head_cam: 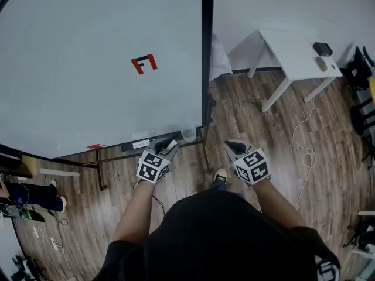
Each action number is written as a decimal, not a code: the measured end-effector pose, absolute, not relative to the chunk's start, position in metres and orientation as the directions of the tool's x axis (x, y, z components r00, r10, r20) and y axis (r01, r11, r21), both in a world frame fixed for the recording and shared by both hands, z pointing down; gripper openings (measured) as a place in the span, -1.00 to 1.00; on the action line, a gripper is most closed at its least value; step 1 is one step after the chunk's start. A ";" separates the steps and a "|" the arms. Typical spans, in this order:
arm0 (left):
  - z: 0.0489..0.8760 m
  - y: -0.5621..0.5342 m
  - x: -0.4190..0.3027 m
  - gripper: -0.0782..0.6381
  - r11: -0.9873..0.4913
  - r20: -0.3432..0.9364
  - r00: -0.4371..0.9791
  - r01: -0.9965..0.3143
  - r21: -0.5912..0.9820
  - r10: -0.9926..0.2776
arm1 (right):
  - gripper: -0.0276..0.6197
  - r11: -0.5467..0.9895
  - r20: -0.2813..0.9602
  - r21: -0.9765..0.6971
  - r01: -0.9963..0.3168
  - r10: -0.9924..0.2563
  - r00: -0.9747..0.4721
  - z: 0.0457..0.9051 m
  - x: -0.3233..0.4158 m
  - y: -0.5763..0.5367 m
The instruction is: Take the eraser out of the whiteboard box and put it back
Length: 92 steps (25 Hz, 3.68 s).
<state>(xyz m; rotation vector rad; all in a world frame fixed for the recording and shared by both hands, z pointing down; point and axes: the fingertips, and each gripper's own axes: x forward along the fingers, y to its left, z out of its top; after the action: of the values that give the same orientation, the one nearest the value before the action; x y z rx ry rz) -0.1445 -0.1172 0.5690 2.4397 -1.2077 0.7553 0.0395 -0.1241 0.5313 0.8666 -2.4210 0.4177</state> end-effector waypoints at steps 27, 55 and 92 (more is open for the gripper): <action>0.575 -0.066 -0.184 -0.36 -0.561 0.587 0.480 -0.826 0.052 -0.652 | -0.93 0.754 0.594 -0.100 -0.650 -0.478 -0.646 0.540 0.016 -0.092; 0.567 -0.097 -0.155 -0.36 -0.567 0.566 0.491 -0.822 0.050 -0.662 | -0.93 0.744 0.602 -0.115 -0.658 -0.475 -0.642 0.546 0.040 -0.108; 0.565 -0.195 -0.087 -0.36 -0.563 0.532 0.526 -0.819 0.109 -0.663 | -0.93 0.762 0.632 -0.145 -0.631 -0.419 -0.651 0.561 0.085 -0.177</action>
<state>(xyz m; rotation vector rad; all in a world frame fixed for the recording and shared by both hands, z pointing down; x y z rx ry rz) -0.0874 -0.1949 0.5650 2.4234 -1.2270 0.6281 0.0853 -0.1774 0.5612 0.7841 -2.3699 0.4763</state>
